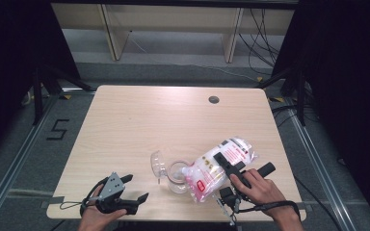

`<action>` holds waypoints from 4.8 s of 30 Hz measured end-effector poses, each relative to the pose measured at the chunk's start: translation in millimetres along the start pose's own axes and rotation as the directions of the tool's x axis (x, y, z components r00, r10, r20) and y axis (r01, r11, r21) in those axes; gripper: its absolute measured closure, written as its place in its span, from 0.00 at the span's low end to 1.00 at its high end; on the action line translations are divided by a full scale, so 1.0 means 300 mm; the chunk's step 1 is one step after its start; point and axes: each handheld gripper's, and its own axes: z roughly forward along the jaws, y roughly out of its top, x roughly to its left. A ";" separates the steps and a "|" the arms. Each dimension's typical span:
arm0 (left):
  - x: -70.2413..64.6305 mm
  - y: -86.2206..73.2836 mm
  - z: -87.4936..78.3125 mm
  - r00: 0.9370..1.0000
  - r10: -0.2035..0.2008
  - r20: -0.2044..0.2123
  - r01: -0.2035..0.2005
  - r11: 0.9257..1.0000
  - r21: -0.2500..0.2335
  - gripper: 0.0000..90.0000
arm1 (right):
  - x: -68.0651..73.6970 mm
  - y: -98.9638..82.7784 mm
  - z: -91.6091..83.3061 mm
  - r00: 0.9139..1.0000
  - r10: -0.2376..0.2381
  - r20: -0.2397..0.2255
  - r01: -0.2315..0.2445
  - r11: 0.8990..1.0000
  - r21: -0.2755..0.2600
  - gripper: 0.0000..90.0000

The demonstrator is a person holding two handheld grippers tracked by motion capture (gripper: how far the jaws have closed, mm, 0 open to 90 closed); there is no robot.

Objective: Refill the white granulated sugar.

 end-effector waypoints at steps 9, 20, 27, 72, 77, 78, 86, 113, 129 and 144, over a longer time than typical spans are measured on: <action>-0.002 -0.001 0.001 1.000 -0.008 0.002 0.008 1.000 -0.003 0.18 | 0.002 0.007 0.006 1.000 -0.010 -0.019 0.009 1.000 -0.007 0.61; -0.001 0.000 0.001 1.000 -0.010 0.004 0.010 1.000 -0.005 0.18 | 0.001 0.009 0.006 1.000 -0.018 -0.018 0.018 1.000 -0.002 0.61; -0.002 0.000 0.000 1.000 -0.010 0.004 0.010 1.000 -0.005 0.18 | -0.001 0.008 0.005 1.000 -0.018 -0.017 0.018 1.000 0.002 0.61; -0.003 -0.001 0.000 1.000 -0.009 0.004 0.009 1.000 -0.005 0.18 | -0.002 0.000 0.001 1.000 -0.025 -0.006 0.025 1.000 -0.001 0.62; -0.004 -0.001 0.000 1.000 -0.012 0.005 0.012 1.000 -0.005 0.18 | 0.001 0.002 -0.003 1.000 -0.012 -0.010 0.012 1.000 0.006 0.62; -0.003 -0.001 0.000 1.000 -0.009 0.004 0.009 1.000 -0.003 0.18 | -0.002 0.001 -0.002 1.000 -0.028 -0.010 0.028 1.000 0.001 0.62; 0.000 -0.001 -0.001 1.000 0.001 -0.001 -0.001 1.000 0.006 0.18 | 0.002 0.009 0.001 1.000 -0.024 -0.020 0.024 1.000 0.008 0.63; 0.001 -0.002 -0.002 1.000 0.001 -0.003 -0.001 1.000 0.005 0.18 | -0.014 0.001 0.000 0.998 -0.058 -0.010 0.058 0.998 0.005 0.64; -0.001 -0.003 -0.002 1.000 -0.003 -0.005 0.003 1.000 0.005 0.18 | -0.015 -0.002 -0.002 0.998 -0.067 -0.008 0.067 0.998 0.002 0.65; -0.002 -0.002 0.000 1.000 -0.004 -0.006 0.004 1.000 0.002 0.18 | -0.016 -0.004 -0.005 0.998 -0.057 -0.001 0.057 0.998 -0.002 0.67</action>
